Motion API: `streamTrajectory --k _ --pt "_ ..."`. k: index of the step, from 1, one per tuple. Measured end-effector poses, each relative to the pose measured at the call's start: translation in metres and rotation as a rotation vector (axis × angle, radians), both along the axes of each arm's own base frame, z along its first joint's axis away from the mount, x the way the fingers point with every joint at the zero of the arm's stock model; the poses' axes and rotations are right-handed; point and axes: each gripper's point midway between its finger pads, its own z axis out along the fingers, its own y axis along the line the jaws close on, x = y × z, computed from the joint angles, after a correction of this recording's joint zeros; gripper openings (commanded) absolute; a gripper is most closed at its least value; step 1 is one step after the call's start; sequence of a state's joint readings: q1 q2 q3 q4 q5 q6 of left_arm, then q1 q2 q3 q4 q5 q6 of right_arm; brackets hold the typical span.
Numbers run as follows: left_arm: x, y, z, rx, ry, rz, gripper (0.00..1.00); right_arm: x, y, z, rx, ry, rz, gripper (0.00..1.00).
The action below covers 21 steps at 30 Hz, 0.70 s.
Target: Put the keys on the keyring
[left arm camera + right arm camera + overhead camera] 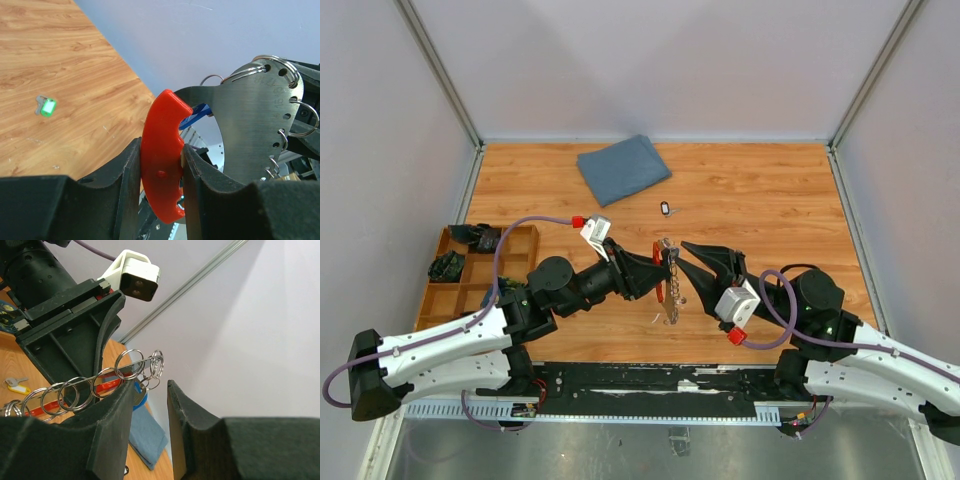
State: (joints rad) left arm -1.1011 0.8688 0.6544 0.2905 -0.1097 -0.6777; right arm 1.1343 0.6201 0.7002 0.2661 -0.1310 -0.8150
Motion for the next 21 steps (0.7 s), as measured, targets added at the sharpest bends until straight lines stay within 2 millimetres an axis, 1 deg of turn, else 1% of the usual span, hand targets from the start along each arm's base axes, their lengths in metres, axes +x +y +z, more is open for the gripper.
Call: streamTrajectory --k 10,21 --pt "0.001 -0.002 -0.004 0.012 0.006 0.000 0.01 -0.003 -0.004 0.005 0.021 -0.002 0.006 0.33" --pt "0.002 -0.003 -0.007 0.017 0.009 0.000 0.01 -0.003 -0.013 0.011 0.048 0.002 -0.016 0.33"
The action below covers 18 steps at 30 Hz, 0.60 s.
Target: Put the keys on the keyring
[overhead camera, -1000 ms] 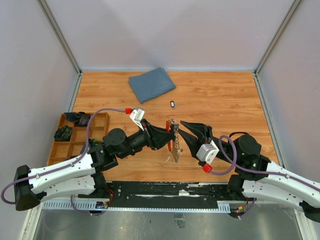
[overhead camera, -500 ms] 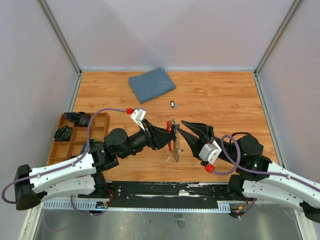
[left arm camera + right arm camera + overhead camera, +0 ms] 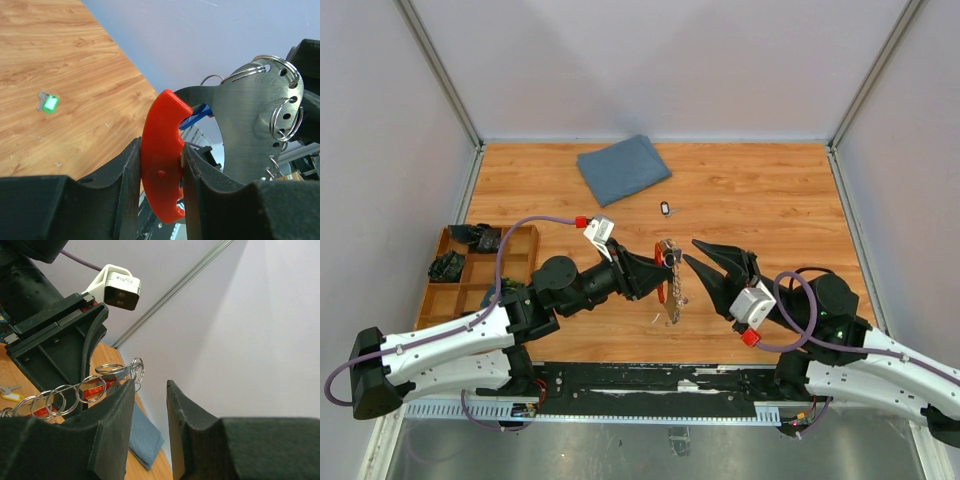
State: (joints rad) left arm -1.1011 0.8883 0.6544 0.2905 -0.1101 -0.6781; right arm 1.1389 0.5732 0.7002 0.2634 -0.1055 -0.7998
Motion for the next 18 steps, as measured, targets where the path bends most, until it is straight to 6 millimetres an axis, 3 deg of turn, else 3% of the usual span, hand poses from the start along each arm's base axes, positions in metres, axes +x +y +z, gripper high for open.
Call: streamTrajectory --k 9,18 --pt "0.006 0.005 -0.010 0.047 0.025 0.043 0.01 0.002 -0.006 -0.007 -0.046 0.056 -0.022 0.38" --pt "0.027 0.023 -0.025 0.142 0.064 0.196 0.00 0.014 -0.016 0.000 -0.031 0.214 -0.094 0.54"
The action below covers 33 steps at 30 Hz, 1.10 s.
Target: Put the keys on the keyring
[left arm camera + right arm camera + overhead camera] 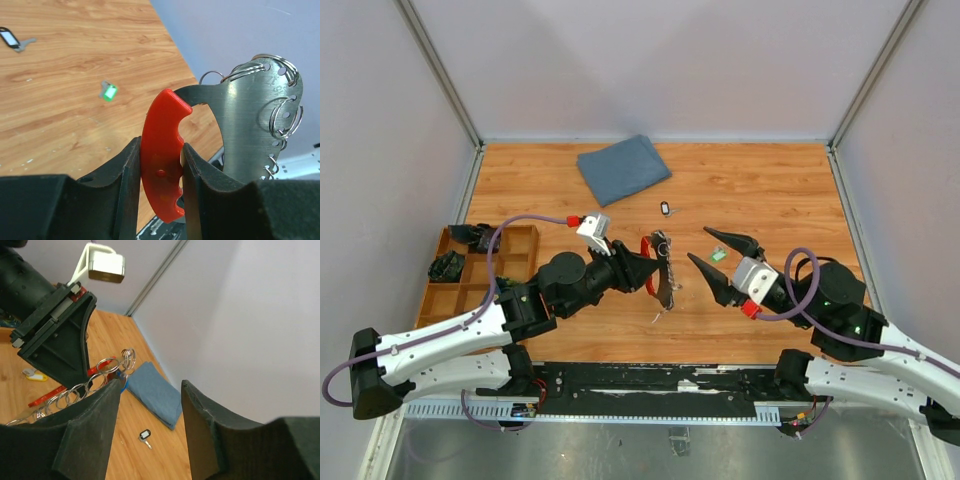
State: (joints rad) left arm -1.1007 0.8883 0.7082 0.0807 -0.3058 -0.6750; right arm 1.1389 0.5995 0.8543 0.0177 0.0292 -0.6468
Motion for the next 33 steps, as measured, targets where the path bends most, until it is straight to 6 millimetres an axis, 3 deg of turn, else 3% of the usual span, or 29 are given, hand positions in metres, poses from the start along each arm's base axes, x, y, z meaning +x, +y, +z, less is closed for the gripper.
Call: streamTrajectory --k 9,13,26,33 --pt "0.014 0.015 0.003 0.049 -0.007 0.106 0.01 0.016 0.028 -0.038 -0.099 0.113 -0.020 0.63" --pt "0.017 0.019 -0.001 0.069 -0.006 0.128 0.01 0.019 0.038 -0.046 -0.108 0.143 -0.017 0.64" --pt "0.019 0.023 -0.004 0.086 -0.004 0.150 0.00 0.030 0.040 -0.040 -0.068 0.158 -0.069 0.63" --pt "0.019 0.022 -0.007 0.096 0.000 0.149 0.00 0.028 0.029 -0.011 -0.019 0.129 -0.080 0.64"
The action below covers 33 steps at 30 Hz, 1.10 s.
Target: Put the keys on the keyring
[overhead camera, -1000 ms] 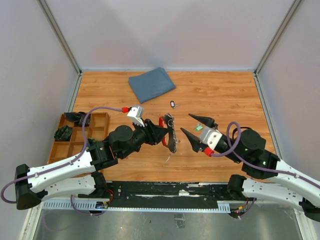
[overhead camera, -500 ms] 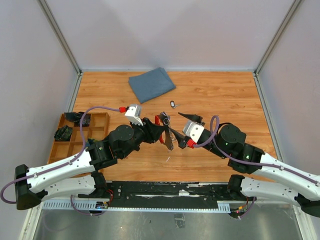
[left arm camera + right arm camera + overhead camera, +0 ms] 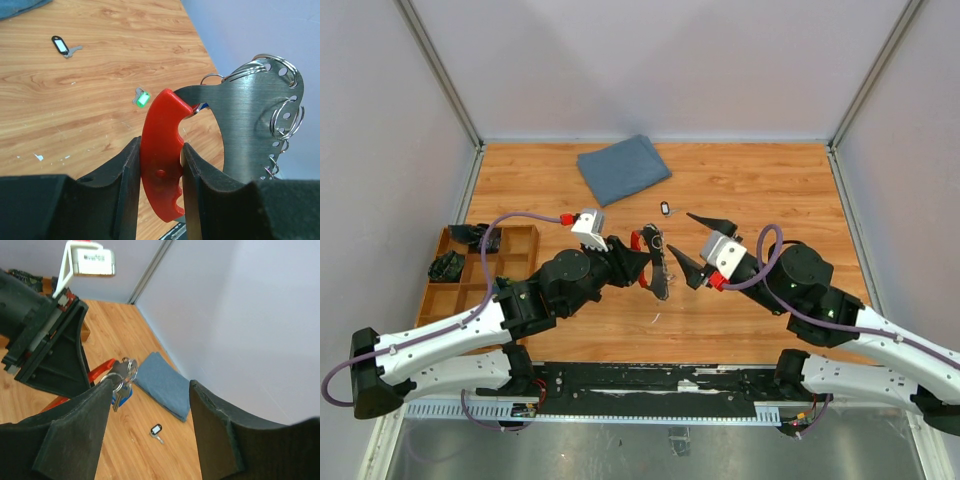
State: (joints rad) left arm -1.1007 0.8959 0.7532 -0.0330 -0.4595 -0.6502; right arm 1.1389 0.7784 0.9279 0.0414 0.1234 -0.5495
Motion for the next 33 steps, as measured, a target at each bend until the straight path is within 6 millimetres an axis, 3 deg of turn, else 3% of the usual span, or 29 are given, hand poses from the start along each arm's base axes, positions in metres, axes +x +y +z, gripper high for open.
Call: streamTrajectory --k 3,6,13,15,25,33 --pt "0.000 -0.001 -0.001 0.003 0.002 0.000 0.01 -0.001 0.003 0.009 0.018 0.003 0.013 0.65" --pt "0.000 -0.001 -0.002 0.005 0.003 0.000 0.01 0.000 0.012 0.006 0.010 0.020 0.027 0.66" --pt "0.000 -0.001 -0.002 0.005 0.003 0.000 0.01 0.008 0.040 -0.032 -0.104 0.069 0.027 0.68" --pt "0.000 -0.001 -0.002 0.005 0.003 0.000 0.01 0.008 0.042 -0.034 -0.116 0.069 0.023 0.68" --pt "0.000 0.000 -0.001 0.002 0.001 0.000 0.01 0.023 0.029 -0.028 -0.137 -0.002 -0.107 0.67" --pt "0.000 0.000 0.000 0.000 0.000 0.000 0.01 0.023 0.000 0.006 -0.014 -0.049 -0.179 0.64"
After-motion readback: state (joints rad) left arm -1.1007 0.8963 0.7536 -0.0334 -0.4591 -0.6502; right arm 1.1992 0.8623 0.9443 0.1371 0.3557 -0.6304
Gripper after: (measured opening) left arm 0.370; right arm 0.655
